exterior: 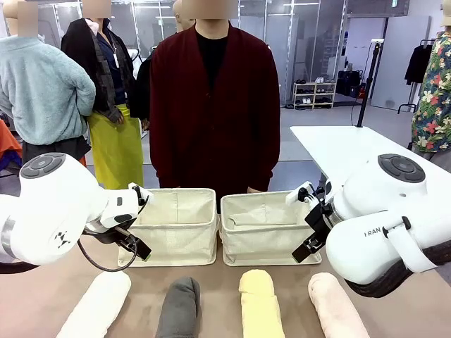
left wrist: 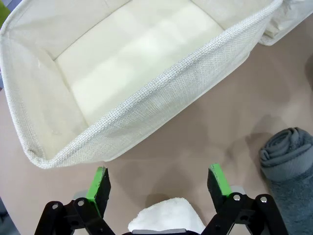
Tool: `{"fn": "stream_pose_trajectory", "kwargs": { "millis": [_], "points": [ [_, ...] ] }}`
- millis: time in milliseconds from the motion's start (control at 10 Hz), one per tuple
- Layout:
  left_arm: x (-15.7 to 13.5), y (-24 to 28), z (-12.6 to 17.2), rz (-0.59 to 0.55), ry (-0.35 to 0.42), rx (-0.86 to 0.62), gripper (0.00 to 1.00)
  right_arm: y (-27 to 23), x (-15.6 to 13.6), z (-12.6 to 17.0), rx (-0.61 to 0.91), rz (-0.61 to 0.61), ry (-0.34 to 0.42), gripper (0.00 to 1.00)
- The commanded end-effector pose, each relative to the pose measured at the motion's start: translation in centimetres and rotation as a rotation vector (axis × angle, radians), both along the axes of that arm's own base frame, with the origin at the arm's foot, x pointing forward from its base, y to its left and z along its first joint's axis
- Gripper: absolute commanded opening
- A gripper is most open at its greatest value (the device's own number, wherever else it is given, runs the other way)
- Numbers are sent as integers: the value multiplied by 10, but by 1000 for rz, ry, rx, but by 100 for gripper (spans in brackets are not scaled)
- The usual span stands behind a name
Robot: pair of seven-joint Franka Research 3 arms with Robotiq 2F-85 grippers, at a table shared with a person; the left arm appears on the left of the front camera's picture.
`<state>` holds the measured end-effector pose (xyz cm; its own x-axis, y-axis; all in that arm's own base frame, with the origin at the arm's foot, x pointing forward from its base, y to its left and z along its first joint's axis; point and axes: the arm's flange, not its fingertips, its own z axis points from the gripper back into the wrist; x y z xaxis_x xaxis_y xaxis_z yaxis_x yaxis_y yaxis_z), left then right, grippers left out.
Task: Divide the towels into two baskets.
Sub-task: Pick up one hotel-folded towel and place it in the Fabric basket indicated by the person.
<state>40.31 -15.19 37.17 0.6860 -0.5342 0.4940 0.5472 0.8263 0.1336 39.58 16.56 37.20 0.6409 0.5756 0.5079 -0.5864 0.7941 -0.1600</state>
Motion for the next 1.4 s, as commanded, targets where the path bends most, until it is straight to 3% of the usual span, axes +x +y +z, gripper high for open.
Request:
{"fn": "stream_pose_trajectory", "kwargs": {
  "millis": [0, 200, 400, 800, 1000, 1200, 1300],
  "points": [
    [0, 0, 0, 1, 0, 0, 100, 1, 0, 0, 1, 0, 0, 100],
    [0, 0, 0, 0, 0, 0, 100, 0, 0, 0, 0, 0, 0, 100],
    [2, 0, 16, -18, 9, -4, 100, 0, 2, 20, 14, 11, 35, 100],
    [3, 36, 67, -113, 244, -209, 100, -20, 4, 62, 192, 58, 170, 100],
    [4, 85, 88, -220, 344, -460, 100, -56, 4, 79, 406, 108, 287, 100],
    [6, 133, 91, -352, 361, -687, 100, -94, 0, 83, 616, 186, 407, 100],
    [11, 178, 86, -364, 323, -822, 100, -121, -1, 78, 745, 200, 455, 100]
  ]
}}
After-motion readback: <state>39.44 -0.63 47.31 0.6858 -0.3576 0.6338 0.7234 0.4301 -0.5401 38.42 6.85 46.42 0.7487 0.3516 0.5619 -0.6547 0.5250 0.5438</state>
